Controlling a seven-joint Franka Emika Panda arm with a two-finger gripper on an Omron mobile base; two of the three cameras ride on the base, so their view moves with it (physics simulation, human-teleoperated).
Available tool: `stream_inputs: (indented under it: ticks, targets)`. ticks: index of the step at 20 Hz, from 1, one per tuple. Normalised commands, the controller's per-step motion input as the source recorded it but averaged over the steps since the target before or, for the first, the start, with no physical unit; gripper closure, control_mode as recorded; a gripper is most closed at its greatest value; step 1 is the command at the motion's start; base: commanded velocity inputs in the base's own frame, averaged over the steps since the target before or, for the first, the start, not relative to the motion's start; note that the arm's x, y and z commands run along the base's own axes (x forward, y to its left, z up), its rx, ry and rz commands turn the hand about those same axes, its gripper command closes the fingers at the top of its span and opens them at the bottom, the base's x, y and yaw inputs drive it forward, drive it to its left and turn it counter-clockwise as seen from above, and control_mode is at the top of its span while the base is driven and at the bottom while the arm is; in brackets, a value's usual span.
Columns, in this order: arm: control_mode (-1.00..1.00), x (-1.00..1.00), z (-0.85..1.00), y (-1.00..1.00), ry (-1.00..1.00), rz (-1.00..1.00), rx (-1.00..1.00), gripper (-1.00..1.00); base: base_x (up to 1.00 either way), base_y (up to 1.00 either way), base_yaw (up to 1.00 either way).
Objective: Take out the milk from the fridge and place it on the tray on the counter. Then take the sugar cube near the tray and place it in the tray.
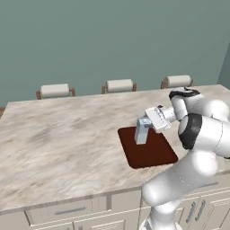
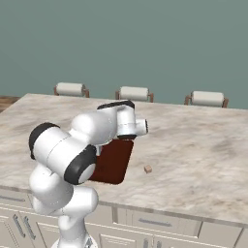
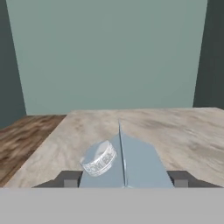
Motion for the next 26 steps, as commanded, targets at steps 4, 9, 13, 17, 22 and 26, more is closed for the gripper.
stream_inputs:
  ticks: [4, 9, 13, 17, 22, 26]
  targets:
    - [-1.0, 0.27, -0.24, 0.0, 0.03, 0.0, 0.0, 1.0, 0.0, 0.0, 0.0]
    - [-1.0, 0.1, -0.24, 0.0, 0.0, 0.0, -0.02, 1.0, 0.0, 0.0, 0.0]
    - [-1.0, 0.03, -0.21, 0.0, 0.0, 0.0, -0.03, 1.0, 0.0, 0.0, 0.0]
    - [-1.0, 0.0, -0.1, 0.0, 0.0, 0.0, -0.03, 1.0, 0.0, 0.0, 0.0]
    - [-1.0, 0.0, -0.16, 0.13, 0.0, 0.0, -0.02, 1.0, 0.0, 0.0, 0.0]
    - [-1.0, 0.0, -0.1, 0.15, 0.0, 0.0, -0.04, -1.0, 0.0, 0.0, 0.0]
